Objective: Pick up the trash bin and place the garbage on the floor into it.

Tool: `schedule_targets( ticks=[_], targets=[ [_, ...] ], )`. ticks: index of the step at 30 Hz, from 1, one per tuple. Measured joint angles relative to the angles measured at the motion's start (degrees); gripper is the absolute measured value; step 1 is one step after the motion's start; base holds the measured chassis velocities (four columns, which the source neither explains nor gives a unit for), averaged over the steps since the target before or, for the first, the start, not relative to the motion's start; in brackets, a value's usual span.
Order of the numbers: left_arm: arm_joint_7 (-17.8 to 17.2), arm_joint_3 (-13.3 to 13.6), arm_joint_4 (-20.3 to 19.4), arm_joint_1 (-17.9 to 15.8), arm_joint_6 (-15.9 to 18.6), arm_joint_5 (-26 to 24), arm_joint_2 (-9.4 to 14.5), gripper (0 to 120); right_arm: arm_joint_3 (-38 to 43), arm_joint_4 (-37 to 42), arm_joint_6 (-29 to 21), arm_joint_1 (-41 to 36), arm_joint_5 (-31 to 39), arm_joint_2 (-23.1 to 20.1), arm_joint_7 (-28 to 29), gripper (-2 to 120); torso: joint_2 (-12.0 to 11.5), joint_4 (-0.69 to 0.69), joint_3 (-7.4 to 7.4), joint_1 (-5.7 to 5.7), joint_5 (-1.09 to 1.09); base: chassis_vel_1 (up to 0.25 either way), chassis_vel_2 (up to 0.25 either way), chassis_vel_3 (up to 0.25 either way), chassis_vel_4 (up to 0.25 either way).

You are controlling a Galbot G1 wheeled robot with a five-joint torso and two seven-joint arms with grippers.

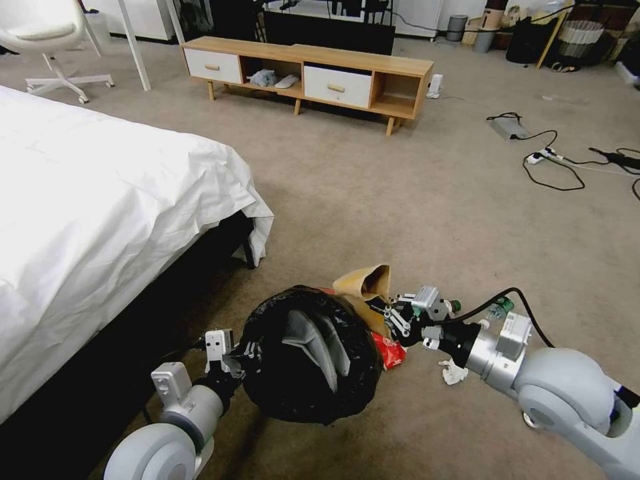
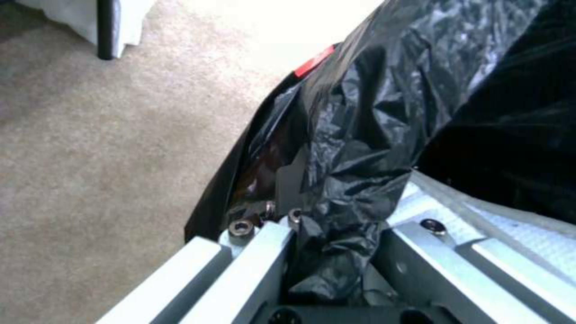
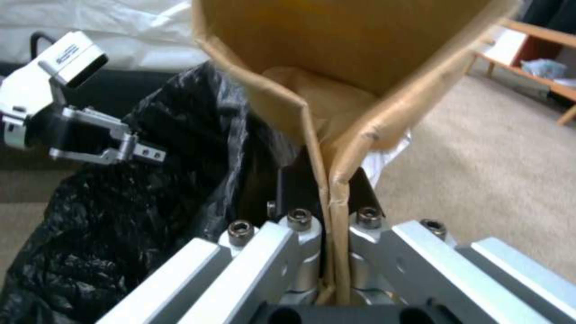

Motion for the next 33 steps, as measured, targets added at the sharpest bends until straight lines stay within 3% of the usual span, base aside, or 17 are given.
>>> schedule_targets(
  ticks=[20, 33],
  targets=[
    [0.5, 1.9, -1.0, 1.1, 0.9, 1.7, -0.6, 0, -2.5, -0.3, 2.1, 1.7, -5.2, 2.5, -7.8, 0, 0.0, 0.01, 0.00, 0.00, 0.00, 0.000, 0.000, 0.000, 0.000],
    [1.0, 2.1, 1.3, 0.4, 0.2, 3.3, -1.4, 0, 0.7, 1.9, 2.6, 1.1, -4.0, -0.9, -7.9, 0, 0.0, 0.01, 0.00, 0.00, 0.00, 0.000, 0.000, 0.000, 0.000]
  ],
)
